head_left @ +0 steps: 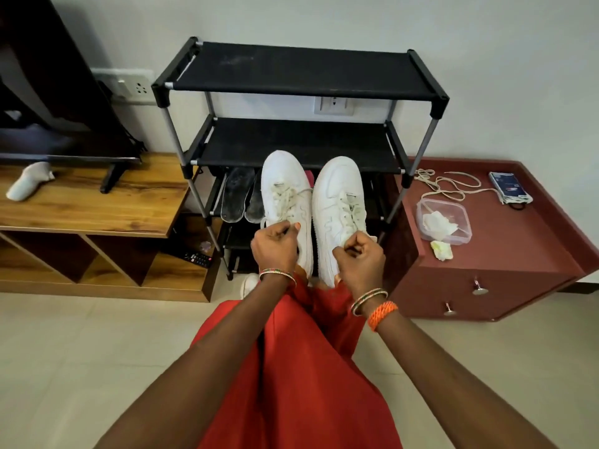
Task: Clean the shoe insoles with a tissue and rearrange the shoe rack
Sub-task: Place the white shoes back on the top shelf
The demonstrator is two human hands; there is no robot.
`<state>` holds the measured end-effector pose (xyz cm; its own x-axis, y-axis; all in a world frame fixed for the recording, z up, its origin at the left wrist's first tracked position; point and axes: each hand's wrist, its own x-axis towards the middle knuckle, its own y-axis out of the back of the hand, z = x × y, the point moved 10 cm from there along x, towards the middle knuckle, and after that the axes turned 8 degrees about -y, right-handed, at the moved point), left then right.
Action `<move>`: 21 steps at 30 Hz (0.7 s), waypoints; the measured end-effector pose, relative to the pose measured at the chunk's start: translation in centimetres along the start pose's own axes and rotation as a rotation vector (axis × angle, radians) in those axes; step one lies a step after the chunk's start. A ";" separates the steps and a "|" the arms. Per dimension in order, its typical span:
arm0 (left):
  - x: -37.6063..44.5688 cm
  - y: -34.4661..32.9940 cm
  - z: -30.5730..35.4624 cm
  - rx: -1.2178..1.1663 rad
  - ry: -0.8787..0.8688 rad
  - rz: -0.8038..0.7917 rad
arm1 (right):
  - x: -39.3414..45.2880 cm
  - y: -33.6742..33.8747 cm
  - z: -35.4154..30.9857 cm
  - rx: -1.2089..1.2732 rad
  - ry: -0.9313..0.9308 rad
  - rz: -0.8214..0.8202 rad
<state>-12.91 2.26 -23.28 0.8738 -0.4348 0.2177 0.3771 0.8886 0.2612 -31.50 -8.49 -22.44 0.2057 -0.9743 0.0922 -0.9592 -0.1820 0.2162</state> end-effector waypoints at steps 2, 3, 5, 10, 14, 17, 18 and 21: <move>0.3 1.0 0.4 -0.132 0.041 0.090 | -1.4 0.1 -1.2 -0.108 0.098 -0.032; 0.5 1.4 0.6 -0.189 0.078 0.138 | -2.0 0.2 -1.8 -0.163 0.152 -0.043; 0.9 2.2 1.3 -0.253 0.097 0.203 | -2.9 0.5 -2.3 -0.273 0.219 -0.052; 2.4 4.3 5.5 -0.410 0.089 0.275 | -3.2 1.4 -2.0 -0.520 0.264 -0.091; 5.3 5.2 11.9 -0.498 0.009 0.260 | -2.1 2.3 -1.4 -0.571 0.131 -0.107; 7.9 5.1 16.3 -0.447 -0.090 0.188 | -1.1 2.5 -3.3 -0.507 0.105 -0.069; 8.9 5.0 17.3 -0.405 -0.119 0.162 | -0.8 2.7 -4.5 -0.498 0.118 -0.047; 11.1 4.6 19.9 -0.253 -0.199 0.089 | 0.1 3.2 -8.1 -0.476 0.202 0.008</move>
<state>-7.57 -1.43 -0.97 0.8390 -0.3522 0.4149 0.3883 0.9215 -0.0030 -32.98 -8.06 -13.87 0.2775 -0.9215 0.2716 -0.7763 -0.0485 0.6285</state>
